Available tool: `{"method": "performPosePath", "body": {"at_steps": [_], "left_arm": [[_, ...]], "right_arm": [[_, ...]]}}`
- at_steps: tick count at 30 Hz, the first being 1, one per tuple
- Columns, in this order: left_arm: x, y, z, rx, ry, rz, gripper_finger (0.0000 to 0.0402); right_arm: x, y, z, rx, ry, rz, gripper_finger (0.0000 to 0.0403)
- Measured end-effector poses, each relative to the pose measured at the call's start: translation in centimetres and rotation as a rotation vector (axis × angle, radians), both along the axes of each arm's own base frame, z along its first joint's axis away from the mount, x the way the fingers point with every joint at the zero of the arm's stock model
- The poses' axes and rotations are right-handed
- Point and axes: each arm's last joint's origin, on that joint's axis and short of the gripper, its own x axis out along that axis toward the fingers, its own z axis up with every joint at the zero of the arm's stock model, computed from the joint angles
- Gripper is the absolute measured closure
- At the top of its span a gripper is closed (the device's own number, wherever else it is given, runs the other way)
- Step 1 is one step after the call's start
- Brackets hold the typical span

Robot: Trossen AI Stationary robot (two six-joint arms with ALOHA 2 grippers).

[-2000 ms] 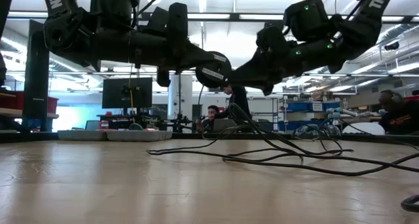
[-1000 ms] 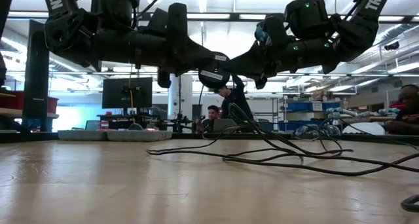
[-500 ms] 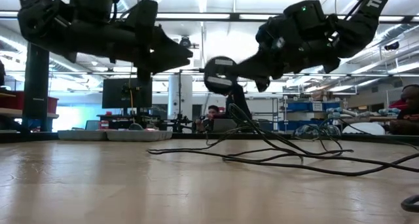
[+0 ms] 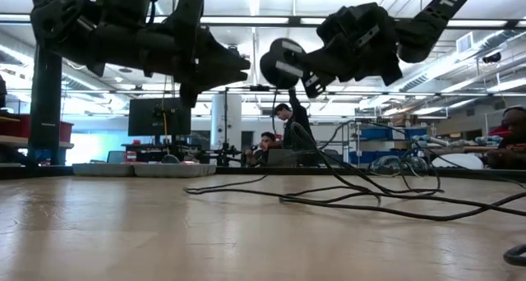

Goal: Coil cords
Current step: Coil the black wire on the black spool

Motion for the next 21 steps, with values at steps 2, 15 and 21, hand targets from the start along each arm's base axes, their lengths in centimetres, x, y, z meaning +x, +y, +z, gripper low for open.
{"method": "performPosePath", "body": {"at_steps": [2,15,21], "left_arm": [[0.1,0.0,0.1,0.001,-0.005,0.0,0.0277],[0.1,1.4,0.6,0.055,-0.041,0.062,0.0277],[0.0,2.1,0.6,0.064,-0.034,0.087,0.0277]], "right_arm": [[-0.2,-0.6,0.2,0.011,-0.009,0.02,0.0403],[-0.8,-1.8,0.3,0.04,-0.015,0.044,0.0403],[-0.7,-1.9,0.4,0.005,-0.037,0.003,0.0403]]}}
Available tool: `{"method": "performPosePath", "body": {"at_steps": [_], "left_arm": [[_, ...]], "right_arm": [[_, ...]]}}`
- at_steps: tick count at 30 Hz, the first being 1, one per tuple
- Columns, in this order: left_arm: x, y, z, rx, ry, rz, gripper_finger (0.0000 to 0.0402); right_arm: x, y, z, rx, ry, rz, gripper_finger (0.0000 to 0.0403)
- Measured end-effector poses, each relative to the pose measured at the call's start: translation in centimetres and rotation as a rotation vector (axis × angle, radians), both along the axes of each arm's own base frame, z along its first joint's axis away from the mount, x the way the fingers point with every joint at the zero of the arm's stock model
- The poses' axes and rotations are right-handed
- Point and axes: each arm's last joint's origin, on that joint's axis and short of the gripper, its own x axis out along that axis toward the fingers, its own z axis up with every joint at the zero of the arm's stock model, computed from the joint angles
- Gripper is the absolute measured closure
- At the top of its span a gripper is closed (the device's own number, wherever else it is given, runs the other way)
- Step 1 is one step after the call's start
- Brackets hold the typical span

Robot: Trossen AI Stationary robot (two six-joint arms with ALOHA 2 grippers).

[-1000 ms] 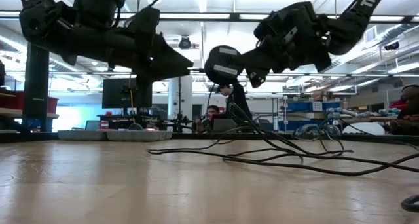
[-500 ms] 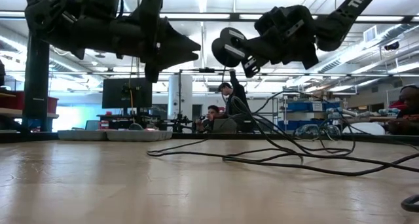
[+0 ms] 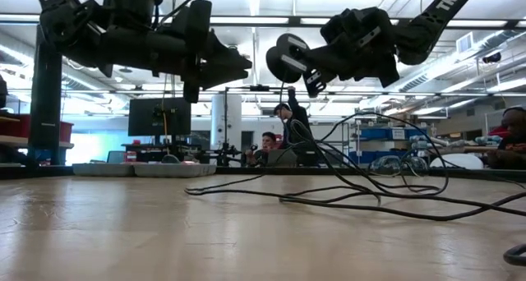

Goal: Coil cords
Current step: Coil the black wire on the black spool

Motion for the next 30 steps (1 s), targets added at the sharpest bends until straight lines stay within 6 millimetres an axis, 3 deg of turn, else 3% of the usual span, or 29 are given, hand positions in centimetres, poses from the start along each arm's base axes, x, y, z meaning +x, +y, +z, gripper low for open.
{"method": "performPosePath", "body": {"at_steps": [10,19,30], "left_arm": [[0.4,0.0,-0.9,0.042,0.028,-0.01,0.0277],[2.3,0.5,-2.4,0.04,0.055,0.003,0.0277],[2.5,0.5,-1.9,0.044,0.017,-0.013,0.0277]], "right_arm": [[0.2,-0.2,0.0,-0.026,0.009,-0.099,0.0403],[0.4,0.3,-0.1,-0.032,0.012,-0.108,0.0403],[0.5,0.3,-0.3,-0.031,0.04,-0.144,0.0403]]}}
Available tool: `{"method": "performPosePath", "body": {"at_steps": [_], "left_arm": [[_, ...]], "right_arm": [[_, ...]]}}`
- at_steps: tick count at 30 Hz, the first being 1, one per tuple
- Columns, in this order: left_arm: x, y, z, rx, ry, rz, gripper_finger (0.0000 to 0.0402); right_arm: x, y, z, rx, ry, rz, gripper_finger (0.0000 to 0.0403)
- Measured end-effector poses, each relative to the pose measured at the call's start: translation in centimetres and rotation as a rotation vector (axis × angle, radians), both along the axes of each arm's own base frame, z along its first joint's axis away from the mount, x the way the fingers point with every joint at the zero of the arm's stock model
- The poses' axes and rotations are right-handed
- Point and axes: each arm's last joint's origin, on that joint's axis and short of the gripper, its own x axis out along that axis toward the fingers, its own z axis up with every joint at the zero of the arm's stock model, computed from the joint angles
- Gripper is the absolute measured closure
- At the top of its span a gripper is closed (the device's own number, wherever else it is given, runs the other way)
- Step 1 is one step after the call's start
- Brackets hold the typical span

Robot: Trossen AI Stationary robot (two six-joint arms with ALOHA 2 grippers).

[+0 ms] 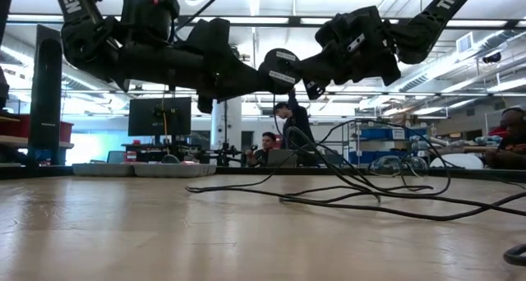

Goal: Coil cords
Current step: Coil the black wire on the black spool

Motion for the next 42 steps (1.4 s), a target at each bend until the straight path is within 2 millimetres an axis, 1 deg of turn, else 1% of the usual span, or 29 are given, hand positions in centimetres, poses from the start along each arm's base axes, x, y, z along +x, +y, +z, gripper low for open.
{"method": "performPosePath", "body": {"at_steps": [6,12,15,18,19,24,26,29,32,39,42], "left_arm": [[0.1,0.9,0.3,-0.001,-0.021,-0.011,0.0277],[1.1,1.4,0.1,-0.01,-0.015,-0.037,0.0283],[1.3,1.4,-0.1,-0.022,-0.014,-0.036,0.0315],[1.3,1.4,-0.1,-0.003,-0.009,-0.034,0.0375],[1.3,1.4,-0.1,-0.001,-0.011,-0.035,0.0388],[1.3,1.4,-0.1,0.001,-0.011,-0.039,0.0398],[1.3,1.5,-0.1,0.001,-0.011,-0.035,0.0399],[0.8,1.8,-0.2,-0.008,-0.014,-0.021,0.04],[-0.1,2.2,-0.5,-0.038,-0.029,-0.003,0.04],[-2.5,2.2,-1.2,-0.084,-0.032,0.097,0.0401],[-3.4,2.1,-1.8,-0.129,-0.048,0.166,0.0401]], "right_arm": [[0.1,0.2,-0.3,-0.002,0.032,-0.034,0.0403],[0.0,0.2,-0.4,0.004,0.043,-0.035,0.0402],[0.0,0.2,-0.5,0.008,0.053,-0.037,0.0401],[0.0,0.2,-0.6,0.013,0.061,-0.031,0.04],[0.0,0.3,-0.6,0.014,0.061,-0.03,0.0399],[0.0,0.3,-0.6,0.017,0.062,-0.031,0.0389],[0.0,0.2,-0.6,0.053,0.078,-0.043,0.0382],[-0.1,-0.2,-0.5,0.107,0.101,-0.088,0.0372],[-0.4,-0.9,-0.4,0.13,0.106,-0.12,0.0364],[-0.9,-1.9,-0.7,0.112,0.121,-0.163,0.0365],[-0.9,-1.9,-1.1,0.109,0.17,-0.238,0.0365]]}}
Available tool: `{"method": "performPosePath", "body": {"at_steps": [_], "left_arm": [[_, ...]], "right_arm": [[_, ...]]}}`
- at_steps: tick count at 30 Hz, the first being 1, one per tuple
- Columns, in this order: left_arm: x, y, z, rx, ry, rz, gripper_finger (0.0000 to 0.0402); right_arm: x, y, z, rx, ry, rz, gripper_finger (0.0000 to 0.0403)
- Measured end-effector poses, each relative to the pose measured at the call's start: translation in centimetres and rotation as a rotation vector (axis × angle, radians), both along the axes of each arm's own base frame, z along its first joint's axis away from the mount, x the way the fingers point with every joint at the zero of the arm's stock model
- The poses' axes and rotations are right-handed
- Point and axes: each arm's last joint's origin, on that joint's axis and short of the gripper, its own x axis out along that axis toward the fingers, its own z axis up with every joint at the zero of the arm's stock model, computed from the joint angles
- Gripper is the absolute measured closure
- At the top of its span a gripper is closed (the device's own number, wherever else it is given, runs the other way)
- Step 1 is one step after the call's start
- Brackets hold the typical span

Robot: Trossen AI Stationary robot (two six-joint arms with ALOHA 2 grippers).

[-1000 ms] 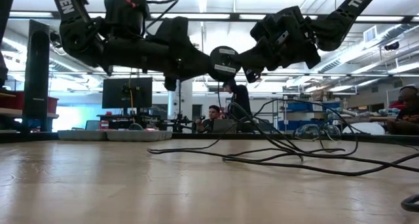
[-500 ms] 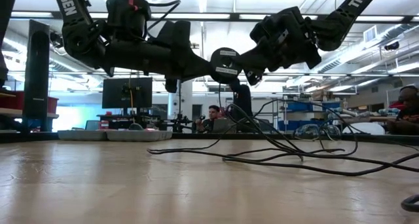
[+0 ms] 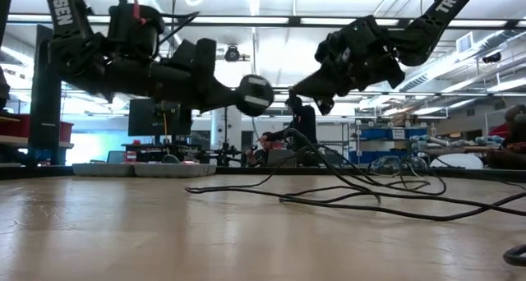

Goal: Coil cords
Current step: Coil the black wire on the black spool

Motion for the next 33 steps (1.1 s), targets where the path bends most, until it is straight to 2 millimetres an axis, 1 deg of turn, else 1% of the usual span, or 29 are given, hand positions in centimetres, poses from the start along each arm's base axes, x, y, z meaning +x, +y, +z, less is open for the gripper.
{"method": "performPosePath", "body": {"at_steps": [3,5,7,10,13,16,20,23,26,27,29,33], "left_arm": [[-0.9,0.0,-0.7,-0.074,-0.015,0.061,0.0401],[-1.5,0.0,-1.2,-0.122,-0.02,0.085,0.0401],[-1.9,-0.1,-1.4,-0.158,-0.035,0.107,0.0401],[-2.3,-0.3,-1.8,-0.175,-0.036,0.177,0.0401],[-2.4,-0.5,-1.8,-0.181,-0.05,0.224,0.0401],[-2.4,-0.6,-1.8,-0.178,-0.049,0.234,0.0401],[-2.4,-0.7,-1.8,-0.132,-0.02,0.224,0.0401],[-2.3,-0.8,-1.8,-0.089,0.009,0.18,0.0401],[-2.2,-0.9,-1.8,-0.062,0.028,0.137,0.0401],[-2.2,-1.0,-1.7,-0.058,0.03,0.119,0.0401],[-2.2,-1.0,-1.7,-0.055,0.031,0.1,0.0401],[-2.1,-1.0,-1.7,-0.047,0.037,0.082,0.0401]], "right_arm": [[0.1,0.9,-1.2,-0.016,0.153,-0.13,0.0375],[-0.1,1.7,-2.2,-0.068,0.288,-0.217,0.0392],[-0.3,2.8,-3.0,-0.131,0.421,-0.273,0.0399],[-0.5,4.8,-3.8,-0.189,0.558,-0.321,0.0397],[-0.4,6.8,-4.2,-0.208,0.623,-0.323,0.0401],[0.0,8.6,-4.2,-0.184,0.611,-0.327,0.0397],[1.0,10.3,-3.5,-0.155,0.492,-0.304,0.0398],[2.0,11.1,-2.5,-0.15,0.357,-0.284,0.04],[2.8,11.6,-1.6,-0.14,0.219,-0.278,0.0401],[2.9,11.6,-1.4,-0.145,0.198,-0.275,0.0401],[3.0,11.8,-1.3,-0.168,0.185,-0.297,0.0401],[2.6,12.4,-1.9,-0.215,0.253,-0.384,0.0401]]}}
